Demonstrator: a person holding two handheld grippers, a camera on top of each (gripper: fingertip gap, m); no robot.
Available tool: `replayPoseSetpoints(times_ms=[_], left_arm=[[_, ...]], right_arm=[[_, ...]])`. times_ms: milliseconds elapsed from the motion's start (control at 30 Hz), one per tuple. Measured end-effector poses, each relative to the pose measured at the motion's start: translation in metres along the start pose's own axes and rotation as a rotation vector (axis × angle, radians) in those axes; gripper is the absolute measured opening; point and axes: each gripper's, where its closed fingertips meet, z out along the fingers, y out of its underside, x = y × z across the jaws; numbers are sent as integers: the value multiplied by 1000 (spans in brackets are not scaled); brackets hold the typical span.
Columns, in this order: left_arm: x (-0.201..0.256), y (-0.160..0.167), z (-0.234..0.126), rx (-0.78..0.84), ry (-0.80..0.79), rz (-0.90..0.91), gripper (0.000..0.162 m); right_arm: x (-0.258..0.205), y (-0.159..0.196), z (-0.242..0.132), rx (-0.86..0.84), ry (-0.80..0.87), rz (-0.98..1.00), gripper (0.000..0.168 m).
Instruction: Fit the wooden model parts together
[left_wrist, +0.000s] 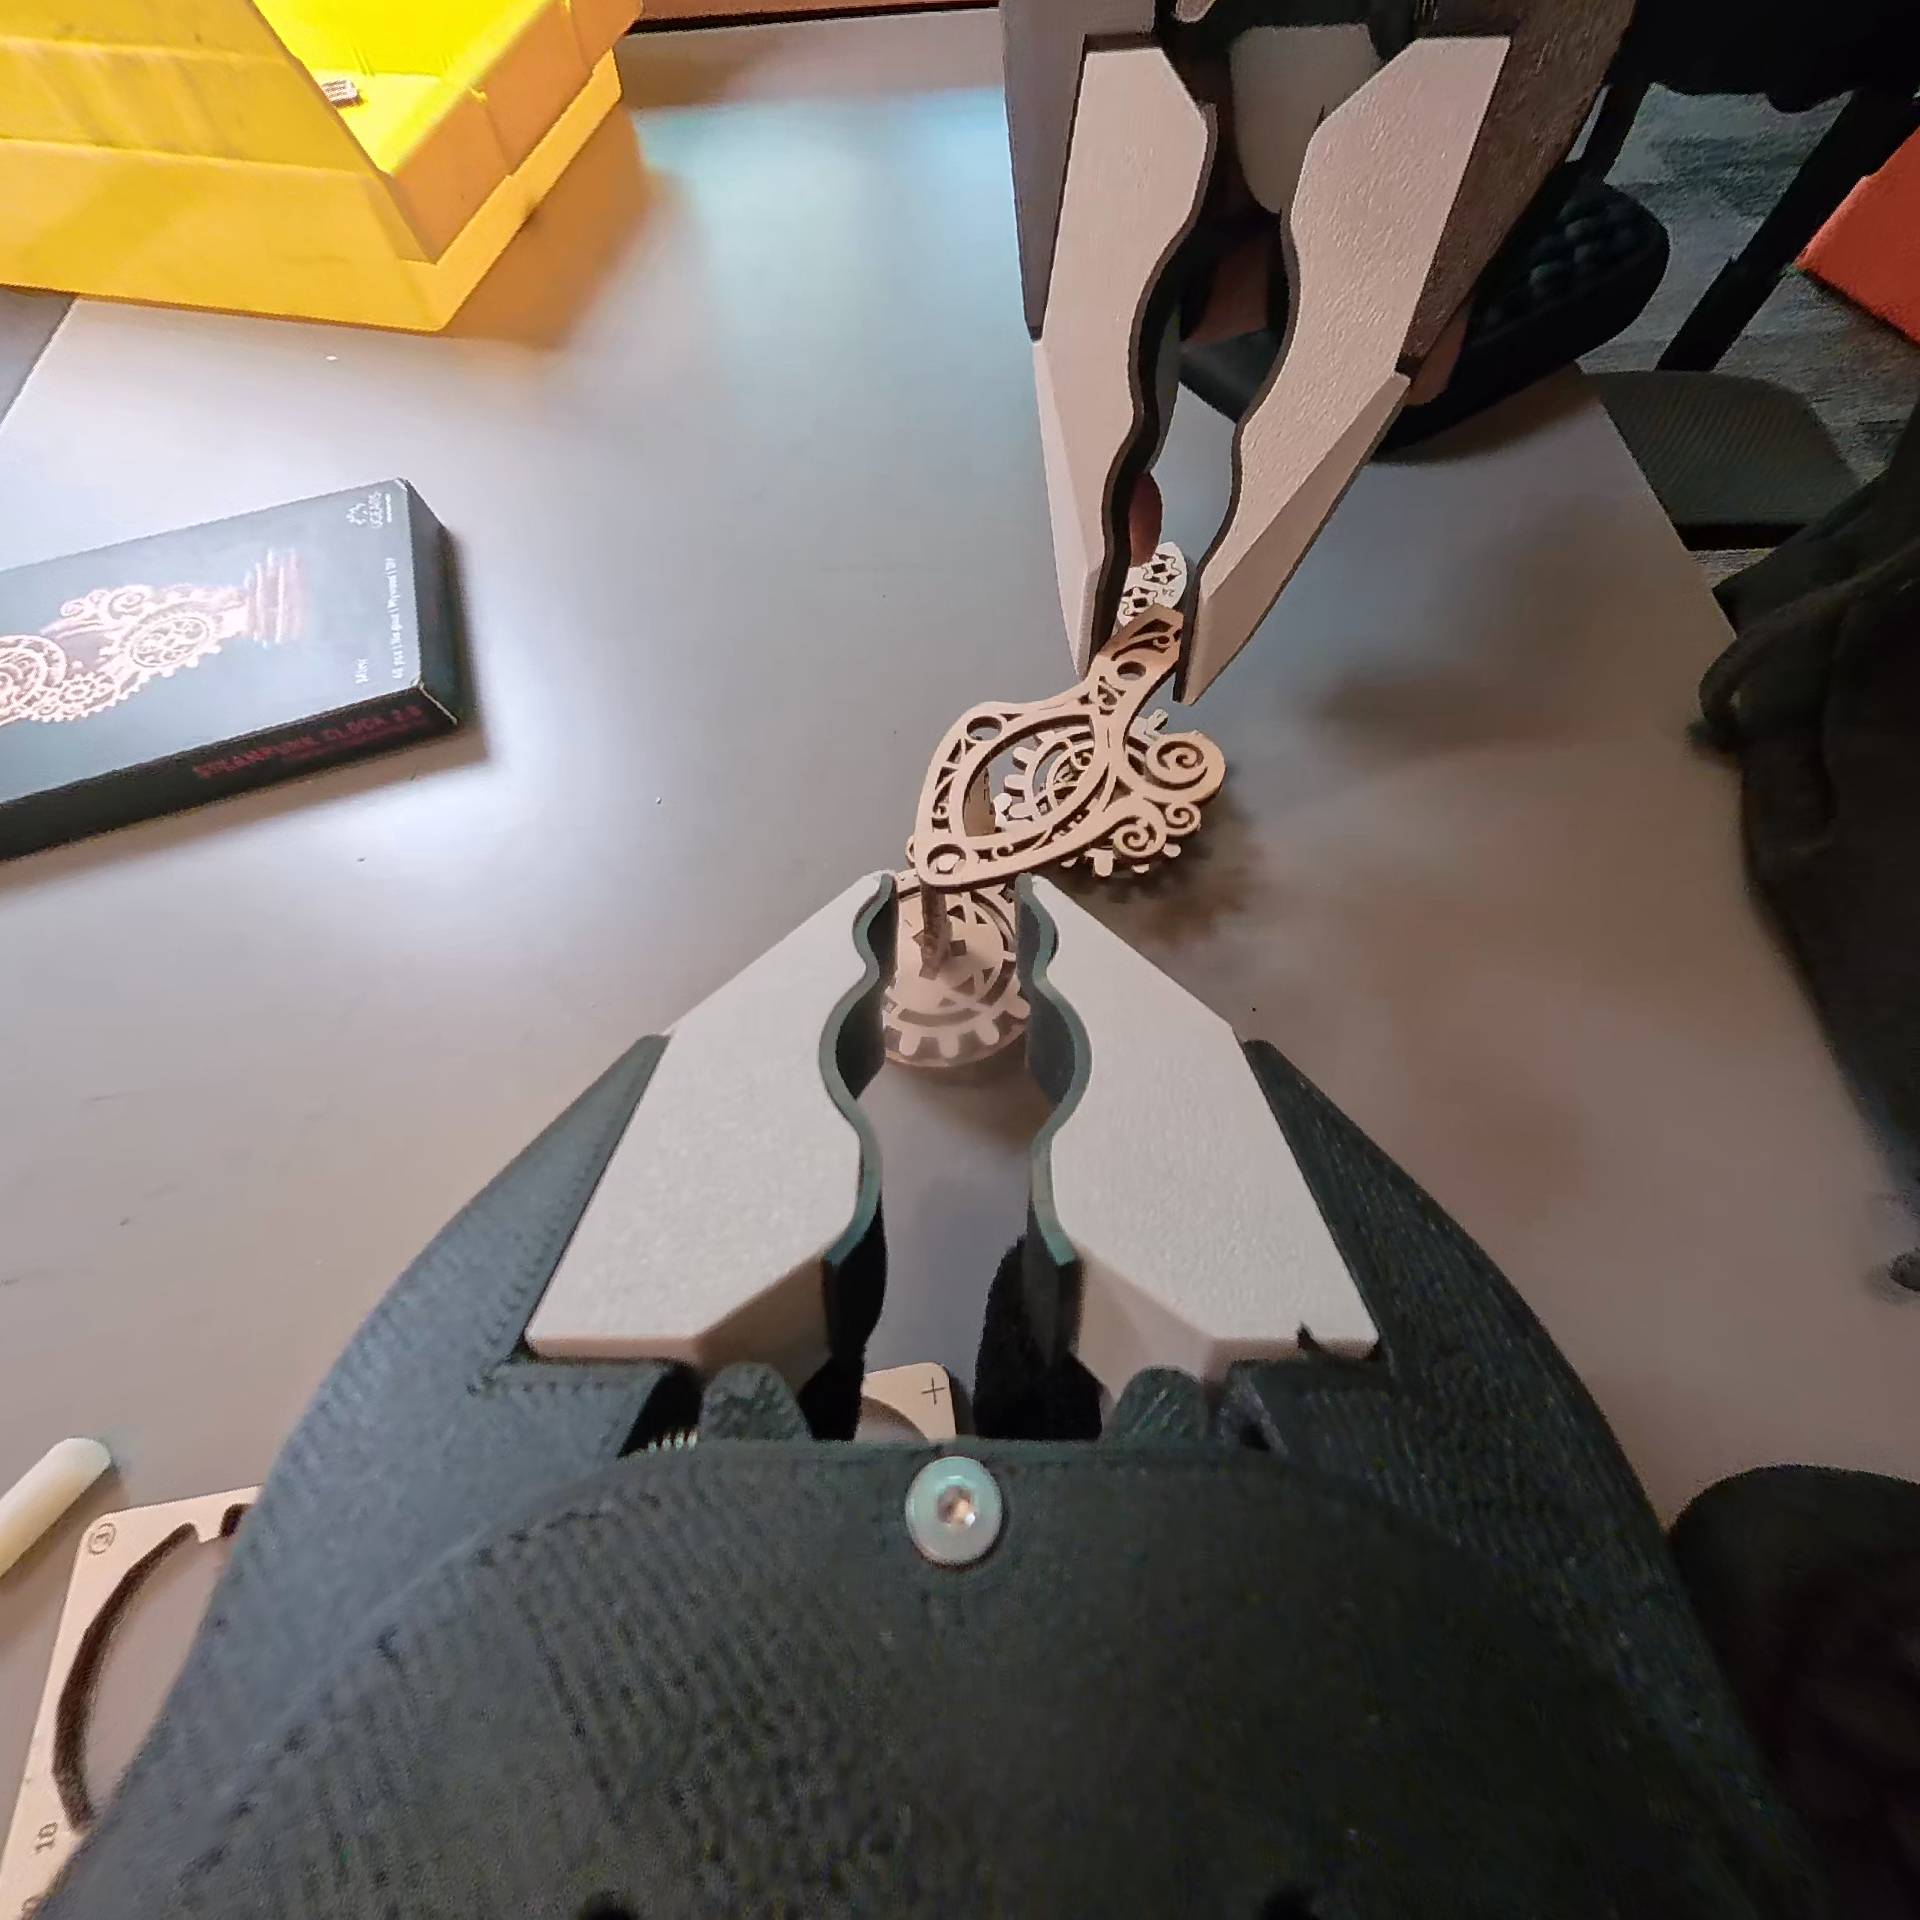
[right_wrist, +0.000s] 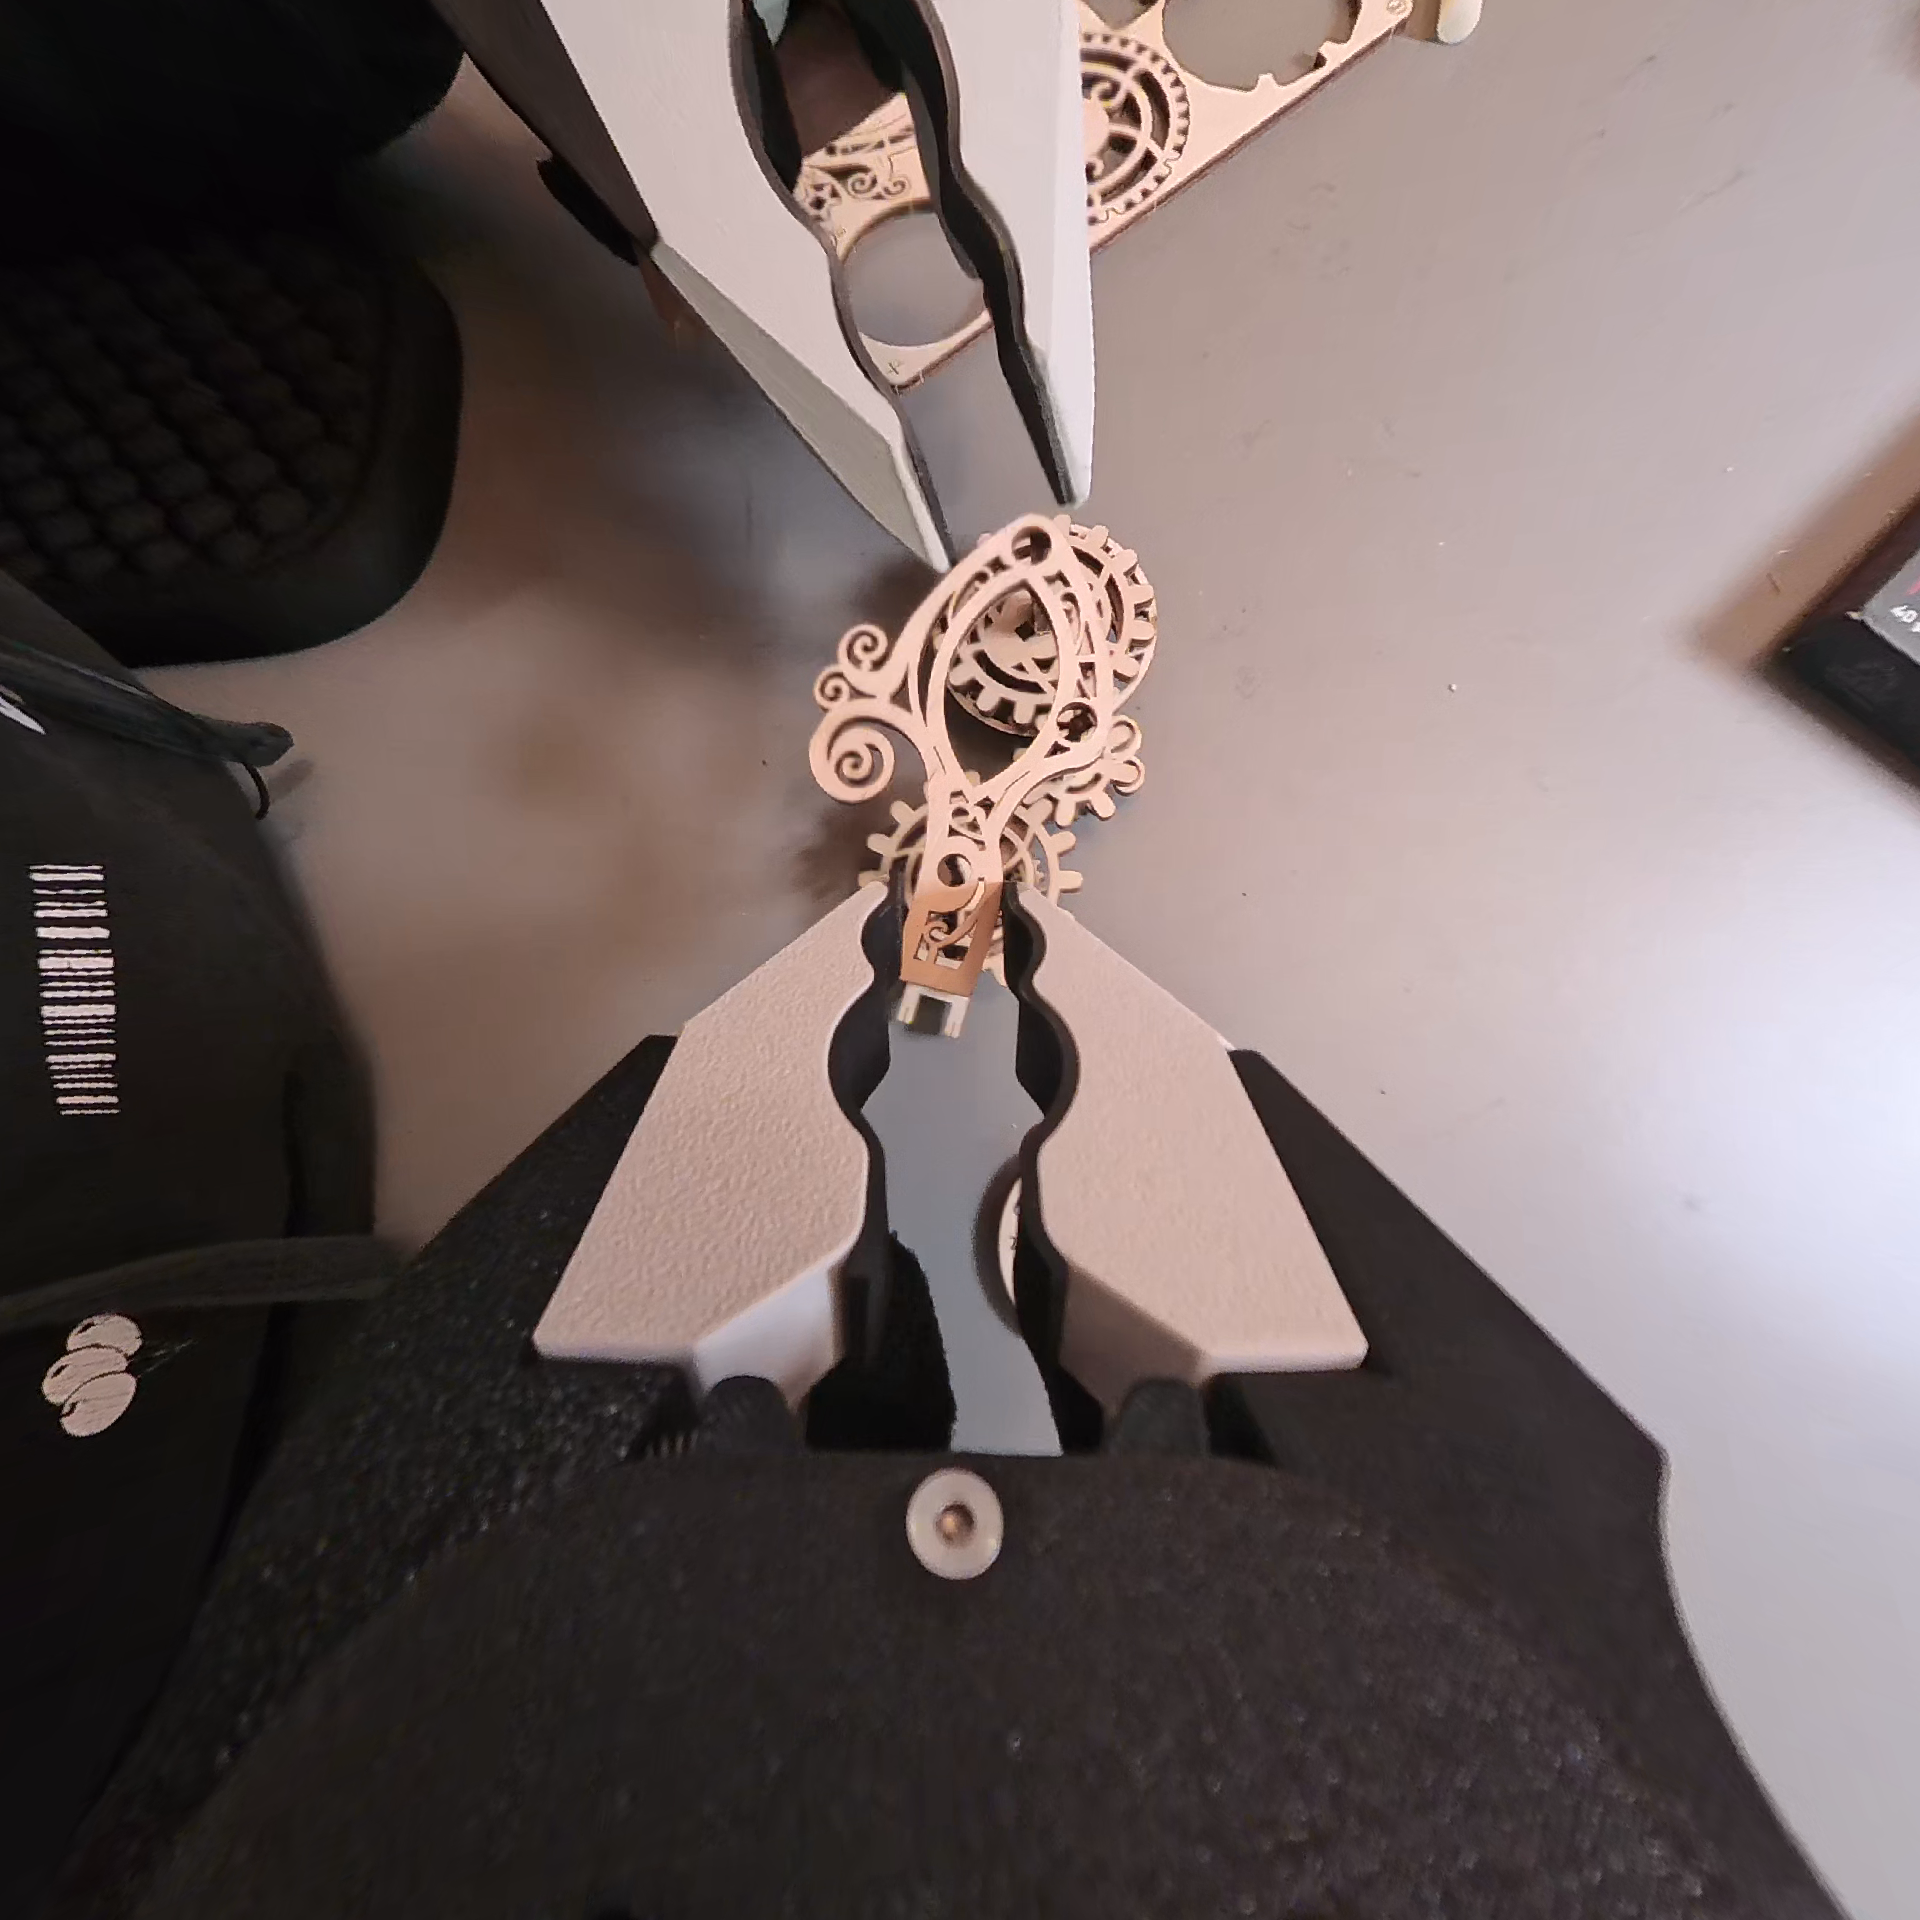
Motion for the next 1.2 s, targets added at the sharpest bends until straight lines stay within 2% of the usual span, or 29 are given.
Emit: replayPoseSetpoints(times_ms=[233, 467, 733, 833, 967, 1033, 1100, 1200], left_arm=[[4, -4, 0, 20, 17, 6, 22], [0, 1, 1, -4, -2, 4, 20], [-4, 15, -7, -11, 13, -66, 24], [-6, 24, 0, -27, 28, -92, 41], [-5, 41, 16, -133, 56, -78, 80], [-3, 43, 19, -157, 55, -53, 77], [2, 40, 19, -155, 56, -36, 56], [10, 41, 18, -179, 43, -27, 48]], right_arm=[[1, 1, 2, 1, 2, 3, 17], [2, 1, 1, 34, -17, 51, 6], [-5, -13, -14, 268, -237, 399, 2], [0, -18, -25, 389, -335, 593, 1], [0, -18, -32, 484, -470, 810, 1], [-2, -15, -29, 491, -497, 867, 1], [-6, -12, -25, 494, -524, 925, 1], [-10, -8, -19, 490, -559, 1013, 2]])
